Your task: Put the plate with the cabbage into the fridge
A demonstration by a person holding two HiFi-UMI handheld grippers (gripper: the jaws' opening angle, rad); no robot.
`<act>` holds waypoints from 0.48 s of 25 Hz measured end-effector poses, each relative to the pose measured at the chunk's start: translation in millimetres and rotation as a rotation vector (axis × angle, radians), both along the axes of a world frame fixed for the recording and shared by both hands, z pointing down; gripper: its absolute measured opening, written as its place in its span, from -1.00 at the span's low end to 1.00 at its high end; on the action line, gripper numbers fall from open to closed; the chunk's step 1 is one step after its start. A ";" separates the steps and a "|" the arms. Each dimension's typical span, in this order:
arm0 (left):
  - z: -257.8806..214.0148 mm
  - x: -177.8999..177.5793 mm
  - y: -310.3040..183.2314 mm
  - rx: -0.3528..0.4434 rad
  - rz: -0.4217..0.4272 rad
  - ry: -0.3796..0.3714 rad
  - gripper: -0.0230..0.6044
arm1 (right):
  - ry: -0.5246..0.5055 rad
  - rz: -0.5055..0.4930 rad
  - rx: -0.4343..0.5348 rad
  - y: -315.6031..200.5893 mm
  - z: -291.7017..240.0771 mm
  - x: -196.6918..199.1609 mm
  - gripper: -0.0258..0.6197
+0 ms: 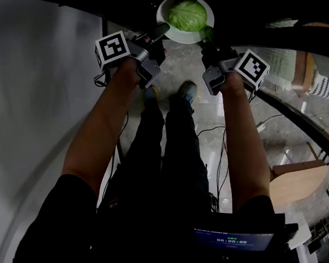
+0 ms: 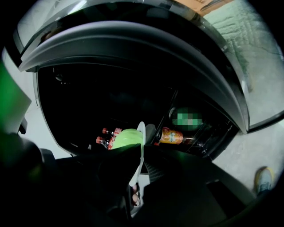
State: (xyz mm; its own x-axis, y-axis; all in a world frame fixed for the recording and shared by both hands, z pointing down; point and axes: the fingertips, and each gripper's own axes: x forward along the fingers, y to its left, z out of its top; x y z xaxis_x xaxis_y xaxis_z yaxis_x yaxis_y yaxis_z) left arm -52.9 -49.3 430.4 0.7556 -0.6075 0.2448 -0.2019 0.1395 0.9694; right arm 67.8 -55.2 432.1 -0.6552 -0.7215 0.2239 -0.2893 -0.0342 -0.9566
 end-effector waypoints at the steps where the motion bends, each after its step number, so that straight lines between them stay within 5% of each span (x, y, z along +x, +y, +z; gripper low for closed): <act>1: 0.1 -0.2 0.1 0.000 -0.005 0.001 -0.88 | 0.004 0.000 0.002 -0.3 -0.1 -0.4 -0.86; 12: -0.6 -8.6 21.3 0.003 -0.020 -0.027 -0.87 | 0.017 0.037 -0.007 2.4 2.3 4.3 -0.86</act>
